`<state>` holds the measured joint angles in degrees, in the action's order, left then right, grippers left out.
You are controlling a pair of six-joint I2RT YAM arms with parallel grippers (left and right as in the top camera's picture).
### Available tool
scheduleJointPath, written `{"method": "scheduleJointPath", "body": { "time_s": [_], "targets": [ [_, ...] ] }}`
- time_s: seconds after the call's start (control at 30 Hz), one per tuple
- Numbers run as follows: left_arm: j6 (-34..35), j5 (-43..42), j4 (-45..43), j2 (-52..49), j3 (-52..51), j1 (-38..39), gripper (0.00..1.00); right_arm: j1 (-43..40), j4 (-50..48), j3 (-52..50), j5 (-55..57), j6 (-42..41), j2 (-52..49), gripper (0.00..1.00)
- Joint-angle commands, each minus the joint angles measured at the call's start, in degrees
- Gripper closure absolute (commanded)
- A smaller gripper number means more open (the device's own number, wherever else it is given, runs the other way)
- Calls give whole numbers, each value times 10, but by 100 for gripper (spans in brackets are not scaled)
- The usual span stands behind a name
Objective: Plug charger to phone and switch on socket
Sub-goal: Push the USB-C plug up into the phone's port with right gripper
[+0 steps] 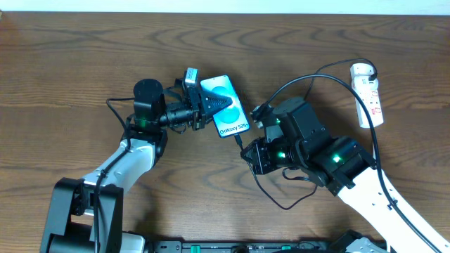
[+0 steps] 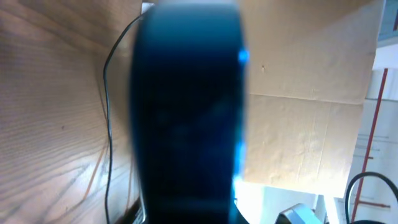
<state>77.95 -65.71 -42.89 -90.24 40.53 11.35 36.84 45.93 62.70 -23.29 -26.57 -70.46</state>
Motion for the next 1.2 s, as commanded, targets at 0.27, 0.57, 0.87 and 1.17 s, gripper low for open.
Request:
{"method": "scheduleJointPath", "body": {
  "time_s": [0.27,0.57,0.87,1.17],
  "targets": [
    [-3,-42,-37,0,15,2,93,0,-30,1,52,0,-7,98],
    [16,-44,-37,0,15,23,93,0,-66,1,48,0,-52,99],
    [-85,-79,-42,0,15,49,92,-1,-130,2,52,2,-52,99],
    [-165,-104,-41,0,14,51,93,-32,-122,4,58,9,-36,99]
  ]
}}
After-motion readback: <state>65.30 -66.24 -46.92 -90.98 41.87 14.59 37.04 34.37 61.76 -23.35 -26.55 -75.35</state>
